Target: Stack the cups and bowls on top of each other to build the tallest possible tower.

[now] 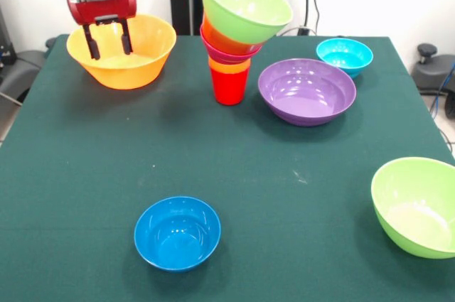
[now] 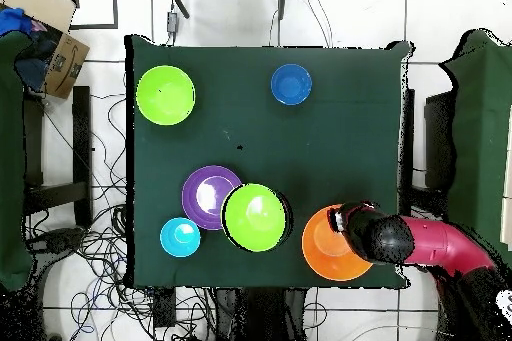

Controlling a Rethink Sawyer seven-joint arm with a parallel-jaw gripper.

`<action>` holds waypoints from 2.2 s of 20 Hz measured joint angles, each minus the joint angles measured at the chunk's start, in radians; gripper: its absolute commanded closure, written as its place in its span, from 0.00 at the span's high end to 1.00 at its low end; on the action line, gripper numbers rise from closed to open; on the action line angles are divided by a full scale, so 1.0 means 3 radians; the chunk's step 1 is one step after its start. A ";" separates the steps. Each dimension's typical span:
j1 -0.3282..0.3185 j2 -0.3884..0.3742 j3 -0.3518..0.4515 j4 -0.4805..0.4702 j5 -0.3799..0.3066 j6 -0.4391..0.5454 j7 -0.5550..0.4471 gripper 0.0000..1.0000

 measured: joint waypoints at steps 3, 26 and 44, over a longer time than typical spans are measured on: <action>-0.0037 0.0005 0.0078 0.0004 -0.0046 -0.0002 0.0000 1.00; -0.0574 -0.0623 0.0935 0.0227 -0.0122 0.0540 -0.0256 1.00; -0.0940 -0.0399 0.1274 0.0236 -0.0297 0.0542 -0.0570 1.00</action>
